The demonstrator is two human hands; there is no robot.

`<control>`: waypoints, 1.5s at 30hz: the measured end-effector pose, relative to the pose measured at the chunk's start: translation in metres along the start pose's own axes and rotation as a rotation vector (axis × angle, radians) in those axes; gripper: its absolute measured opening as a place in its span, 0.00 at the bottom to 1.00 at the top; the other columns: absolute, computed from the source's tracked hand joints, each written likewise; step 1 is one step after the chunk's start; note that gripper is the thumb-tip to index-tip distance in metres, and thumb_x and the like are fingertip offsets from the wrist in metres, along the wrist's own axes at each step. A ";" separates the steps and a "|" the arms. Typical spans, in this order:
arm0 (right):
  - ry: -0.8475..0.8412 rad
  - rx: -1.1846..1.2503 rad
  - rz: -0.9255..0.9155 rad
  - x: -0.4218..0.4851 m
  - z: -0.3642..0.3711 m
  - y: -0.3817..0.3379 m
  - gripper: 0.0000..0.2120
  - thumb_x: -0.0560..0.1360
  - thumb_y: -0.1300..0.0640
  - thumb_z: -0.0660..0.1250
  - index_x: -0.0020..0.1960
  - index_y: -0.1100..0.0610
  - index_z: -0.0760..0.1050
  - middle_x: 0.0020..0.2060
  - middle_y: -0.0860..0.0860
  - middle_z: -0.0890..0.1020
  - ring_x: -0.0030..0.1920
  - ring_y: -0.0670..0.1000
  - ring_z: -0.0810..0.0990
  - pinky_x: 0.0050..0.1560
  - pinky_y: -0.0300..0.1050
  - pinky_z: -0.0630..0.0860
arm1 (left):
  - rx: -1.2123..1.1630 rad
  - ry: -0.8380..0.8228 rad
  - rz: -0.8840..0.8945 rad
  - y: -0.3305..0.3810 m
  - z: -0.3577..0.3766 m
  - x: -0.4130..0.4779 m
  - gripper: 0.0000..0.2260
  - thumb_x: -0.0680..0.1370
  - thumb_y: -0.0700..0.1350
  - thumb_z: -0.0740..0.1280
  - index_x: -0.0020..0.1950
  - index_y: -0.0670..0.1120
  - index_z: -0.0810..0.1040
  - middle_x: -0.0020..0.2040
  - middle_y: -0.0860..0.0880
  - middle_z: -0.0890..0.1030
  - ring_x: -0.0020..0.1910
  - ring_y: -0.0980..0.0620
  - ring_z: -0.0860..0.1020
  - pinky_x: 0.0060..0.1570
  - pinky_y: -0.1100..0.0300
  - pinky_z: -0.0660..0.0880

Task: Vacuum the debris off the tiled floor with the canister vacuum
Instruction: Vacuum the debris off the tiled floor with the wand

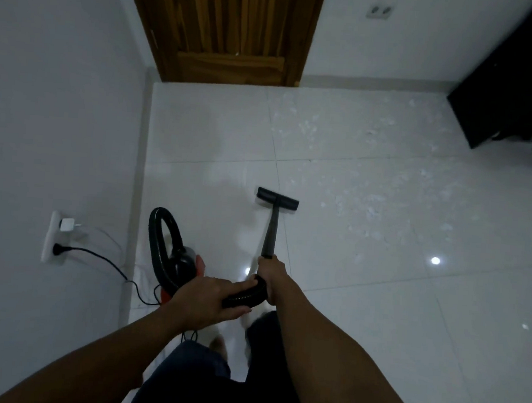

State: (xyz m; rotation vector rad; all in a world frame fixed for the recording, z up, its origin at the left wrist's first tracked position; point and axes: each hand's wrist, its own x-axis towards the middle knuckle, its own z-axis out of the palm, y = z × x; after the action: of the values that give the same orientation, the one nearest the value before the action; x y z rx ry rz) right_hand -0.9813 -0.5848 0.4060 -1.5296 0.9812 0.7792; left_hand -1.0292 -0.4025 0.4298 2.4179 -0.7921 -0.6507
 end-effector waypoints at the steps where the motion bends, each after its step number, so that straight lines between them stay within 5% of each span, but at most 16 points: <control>1: 0.011 0.001 0.010 -0.007 -0.003 0.008 0.12 0.83 0.56 0.56 0.64 0.58 0.71 0.54 0.59 0.81 0.40 0.53 0.79 0.35 0.43 0.76 | -0.004 0.015 0.001 0.006 0.004 -0.007 0.31 0.76 0.73 0.52 0.77 0.66 0.58 0.47 0.54 0.83 0.42 0.59 0.80 0.49 0.58 0.79; 5: 0.021 -0.037 0.099 -0.032 -0.017 0.038 0.13 0.82 0.56 0.58 0.61 0.61 0.73 0.52 0.57 0.82 0.45 0.56 0.80 0.35 0.44 0.74 | 0.022 0.043 0.002 0.039 0.019 -0.031 0.31 0.75 0.74 0.50 0.77 0.65 0.59 0.49 0.54 0.84 0.45 0.59 0.81 0.61 0.51 0.76; 12: 0.003 -0.065 0.165 -0.059 -0.057 0.107 0.11 0.82 0.59 0.57 0.58 0.62 0.75 0.41 0.55 0.77 0.35 0.52 0.76 0.26 0.41 0.69 | 0.038 0.054 -0.001 0.104 0.069 -0.063 0.29 0.76 0.71 0.53 0.77 0.64 0.60 0.48 0.53 0.83 0.41 0.60 0.79 0.45 0.63 0.77; 19: 0.003 -0.088 0.205 -0.074 -0.095 0.188 0.15 0.81 0.58 0.59 0.65 0.62 0.74 0.50 0.57 0.82 0.39 0.55 0.79 0.27 0.42 0.71 | 0.011 0.000 0.013 0.159 0.128 -0.092 0.28 0.77 0.70 0.54 0.76 0.67 0.57 0.48 0.55 0.83 0.43 0.57 0.80 0.46 0.59 0.78; 23: 0.011 -0.069 0.239 -0.076 -0.107 0.210 0.15 0.82 0.56 0.59 0.64 0.62 0.75 0.45 0.57 0.81 0.36 0.54 0.79 0.27 0.42 0.71 | 0.039 -0.006 -0.002 0.175 0.142 -0.095 0.28 0.77 0.69 0.55 0.77 0.65 0.59 0.49 0.53 0.83 0.43 0.56 0.80 0.46 0.61 0.77; 30: -0.010 -0.073 0.213 -0.070 -0.124 0.222 0.13 0.84 0.53 0.57 0.59 0.62 0.72 0.45 0.57 0.81 0.36 0.54 0.79 0.29 0.43 0.74 | 0.082 -0.037 -0.030 0.190 0.157 -0.085 0.28 0.79 0.67 0.57 0.78 0.64 0.58 0.46 0.52 0.82 0.42 0.55 0.80 0.43 0.62 0.73; 33: -0.045 -0.077 0.168 -0.062 -0.122 0.221 0.17 0.83 0.52 0.58 0.66 0.61 0.72 0.49 0.57 0.82 0.39 0.54 0.80 0.31 0.43 0.75 | 0.087 -0.035 -0.050 0.192 0.158 -0.083 0.28 0.79 0.67 0.58 0.78 0.63 0.58 0.47 0.52 0.83 0.43 0.54 0.80 0.44 0.61 0.74; 37: -0.085 -0.086 0.171 -0.048 -0.110 0.211 0.19 0.81 0.51 0.59 0.67 0.60 0.73 0.53 0.59 0.84 0.48 0.58 0.84 0.41 0.48 0.82 | 0.085 -0.024 -0.080 0.186 0.154 -0.078 0.29 0.78 0.69 0.56 0.77 0.64 0.59 0.48 0.52 0.83 0.43 0.55 0.80 0.45 0.60 0.75; 43: -0.121 -0.050 0.170 -0.029 -0.100 0.166 0.17 0.83 0.51 0.59 0.64 0.62 0.74 0.48 0.57 0.83 0.38 0.55 0.83 0.27 0.41 0.78 | 0.064 -0.004 -0.115 0.161 0.130 -0.048 0.31 0.76 0.72 0.52 0.77 0.64 0.58 0.49 0.51 0.83 0.43 0.54 0.81 0.43 0.60 0.76; 45: -0.110 -0.066 0.139 -0.021 -0.102 0.151 0.17 0.83 0.52 0.58 0.64 0.62 0.73 0.50 0.58 0.83 0.42 0.56 0.83 0.35 0.46 0.82 | 0.062 0.006 -0.119 0.155 0.120 -0.035 0.29 0.78 0.69 0.56 0.78 0.63 0.59 0.50 0.49 0.84 0.45 0.52 0.82 0.45 0.60 0.76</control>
State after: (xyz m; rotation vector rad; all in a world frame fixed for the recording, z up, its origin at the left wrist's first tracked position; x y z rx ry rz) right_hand -1.1290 -0.6893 0.3770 -1.4702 0.9957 0.9922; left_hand -1.1848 -0.5260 0.4408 2.5379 -0.6796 -0.6723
